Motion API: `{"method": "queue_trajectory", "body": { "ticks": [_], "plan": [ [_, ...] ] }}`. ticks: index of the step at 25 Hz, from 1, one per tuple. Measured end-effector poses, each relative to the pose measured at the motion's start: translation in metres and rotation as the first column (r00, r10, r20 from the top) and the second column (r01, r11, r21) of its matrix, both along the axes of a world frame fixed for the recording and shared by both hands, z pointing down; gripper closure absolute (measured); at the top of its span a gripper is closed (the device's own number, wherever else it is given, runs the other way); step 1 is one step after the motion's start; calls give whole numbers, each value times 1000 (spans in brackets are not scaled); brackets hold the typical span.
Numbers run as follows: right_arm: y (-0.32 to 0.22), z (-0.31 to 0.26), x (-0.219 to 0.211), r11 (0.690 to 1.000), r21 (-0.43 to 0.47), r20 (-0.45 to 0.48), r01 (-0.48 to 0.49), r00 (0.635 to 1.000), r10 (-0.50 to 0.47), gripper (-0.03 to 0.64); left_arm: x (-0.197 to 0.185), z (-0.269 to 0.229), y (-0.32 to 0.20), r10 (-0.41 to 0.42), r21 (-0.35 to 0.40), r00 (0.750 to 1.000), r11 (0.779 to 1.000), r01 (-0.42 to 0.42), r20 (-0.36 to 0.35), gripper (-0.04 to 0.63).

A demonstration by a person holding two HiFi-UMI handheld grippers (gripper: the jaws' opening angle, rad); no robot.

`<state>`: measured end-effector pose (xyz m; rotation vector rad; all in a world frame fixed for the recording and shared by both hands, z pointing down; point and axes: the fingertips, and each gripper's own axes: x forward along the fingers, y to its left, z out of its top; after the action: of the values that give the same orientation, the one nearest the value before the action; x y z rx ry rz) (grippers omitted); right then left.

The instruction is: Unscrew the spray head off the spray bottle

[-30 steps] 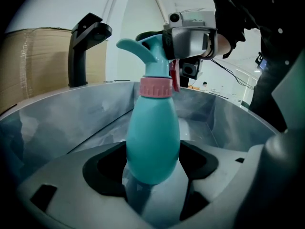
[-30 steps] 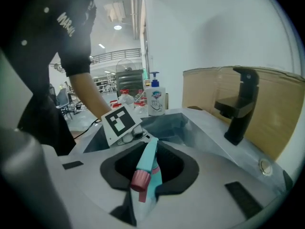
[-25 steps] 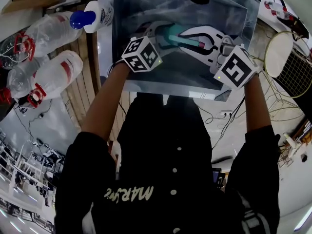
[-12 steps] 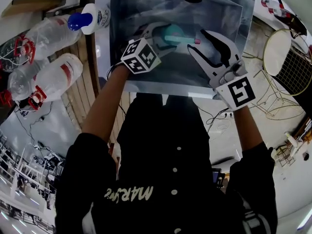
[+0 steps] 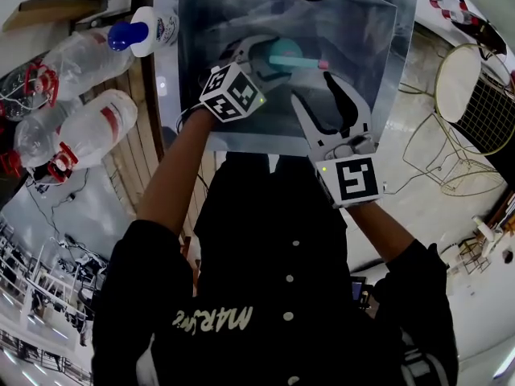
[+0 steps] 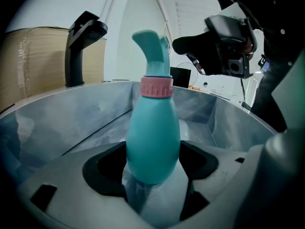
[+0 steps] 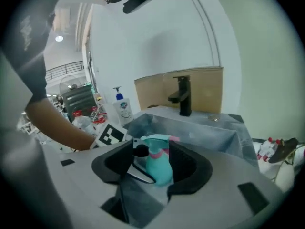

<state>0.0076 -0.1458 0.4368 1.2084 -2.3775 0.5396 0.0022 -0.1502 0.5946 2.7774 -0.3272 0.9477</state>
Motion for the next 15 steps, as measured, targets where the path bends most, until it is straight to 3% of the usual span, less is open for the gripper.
{"method": "queue_trajectory", "body": {
  "ticks": [3,11,15],
  "plan": [
    [2,11,-18,997,-48,26,54,998,-53,347,0,0,-1,-6,1,1000,1000,6,0,235],
    [-21,17,-25,998,-44,17,53,998,-53,316,1,2,-1,-18,13,999,1000,17,33,235],
    [-32,22,-30,998,-25,-55,61,997,-62,318,2,2,-2,-19,18,999,1000,19,45,235]
  ]
}}
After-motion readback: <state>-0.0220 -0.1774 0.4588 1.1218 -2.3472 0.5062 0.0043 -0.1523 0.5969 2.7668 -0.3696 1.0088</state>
